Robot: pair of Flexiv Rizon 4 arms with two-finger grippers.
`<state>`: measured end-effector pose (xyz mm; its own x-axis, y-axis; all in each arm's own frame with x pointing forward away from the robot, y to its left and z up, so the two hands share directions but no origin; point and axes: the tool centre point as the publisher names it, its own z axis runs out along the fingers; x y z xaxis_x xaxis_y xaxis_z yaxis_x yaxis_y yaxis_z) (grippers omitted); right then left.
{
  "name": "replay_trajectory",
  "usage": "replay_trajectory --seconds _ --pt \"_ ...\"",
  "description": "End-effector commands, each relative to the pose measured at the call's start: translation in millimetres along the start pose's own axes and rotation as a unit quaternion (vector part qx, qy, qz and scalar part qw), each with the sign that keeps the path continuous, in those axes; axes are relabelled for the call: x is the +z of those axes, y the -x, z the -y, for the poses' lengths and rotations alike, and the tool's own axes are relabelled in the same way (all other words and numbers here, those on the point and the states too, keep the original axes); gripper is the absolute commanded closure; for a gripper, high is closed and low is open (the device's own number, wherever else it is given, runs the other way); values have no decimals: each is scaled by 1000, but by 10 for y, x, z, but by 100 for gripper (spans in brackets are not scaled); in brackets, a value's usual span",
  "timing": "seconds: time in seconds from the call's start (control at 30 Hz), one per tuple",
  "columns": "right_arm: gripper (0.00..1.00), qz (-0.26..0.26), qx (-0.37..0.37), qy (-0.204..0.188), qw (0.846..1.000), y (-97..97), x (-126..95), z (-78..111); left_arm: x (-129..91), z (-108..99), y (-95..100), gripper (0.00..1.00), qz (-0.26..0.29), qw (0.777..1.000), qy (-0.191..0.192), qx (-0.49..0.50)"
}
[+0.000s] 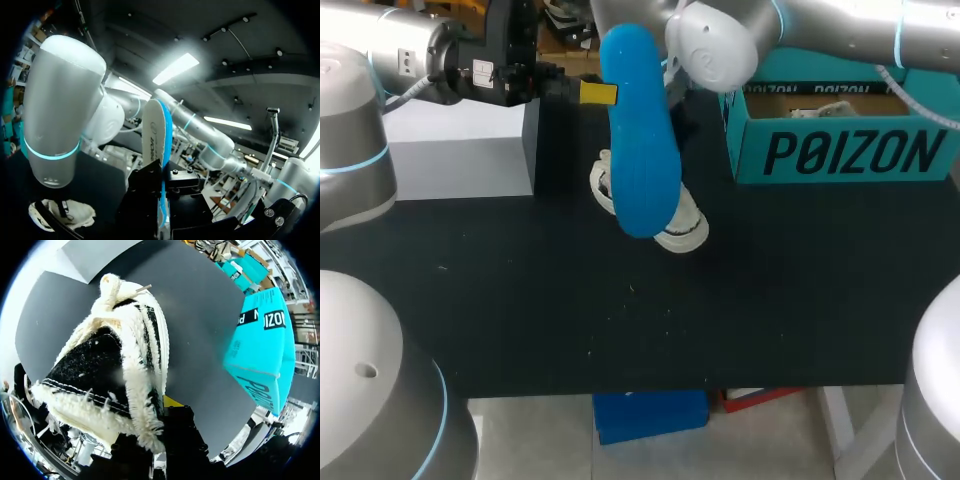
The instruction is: Take the shoe out of the shoebox, open the shoe tongue, remove and reinsert the insole, then place the shoe into the shoebox
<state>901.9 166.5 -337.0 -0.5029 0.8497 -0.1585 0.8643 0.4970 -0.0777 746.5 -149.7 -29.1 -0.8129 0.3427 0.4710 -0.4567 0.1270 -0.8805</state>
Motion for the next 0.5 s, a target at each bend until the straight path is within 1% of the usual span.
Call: replay_trajectory --seconds 0.03,0.1,0.13,0.2,0.33,0.43,0.5 --pt "100 -35 317 9 948 -41 -33 68 15 -11 5 100 1 1000 -1 1" --pt "100 -32 337 13 941 -80 -12 73 15 -11 5 100 1 1000 -1 1" --pt "100 -41 347 14 937 -97 7 73 15 -11 5 100 1 1000 -1 1" --pt "100 -36 362 18 931 -132 56 69 15 -11 5 100 1 1000 -1 1" --pt "100 -42 368 21 929 -226 174 60 15 -11 5 100 1 1000 -1 1" --pt "100 -33 382 21 923 -282 303 53 15 -11 5 100 1 1000 -1 1" --pt "100 -30 379 22 925 -327 383 45 15 -11 5 100 1 1000 -1 1"
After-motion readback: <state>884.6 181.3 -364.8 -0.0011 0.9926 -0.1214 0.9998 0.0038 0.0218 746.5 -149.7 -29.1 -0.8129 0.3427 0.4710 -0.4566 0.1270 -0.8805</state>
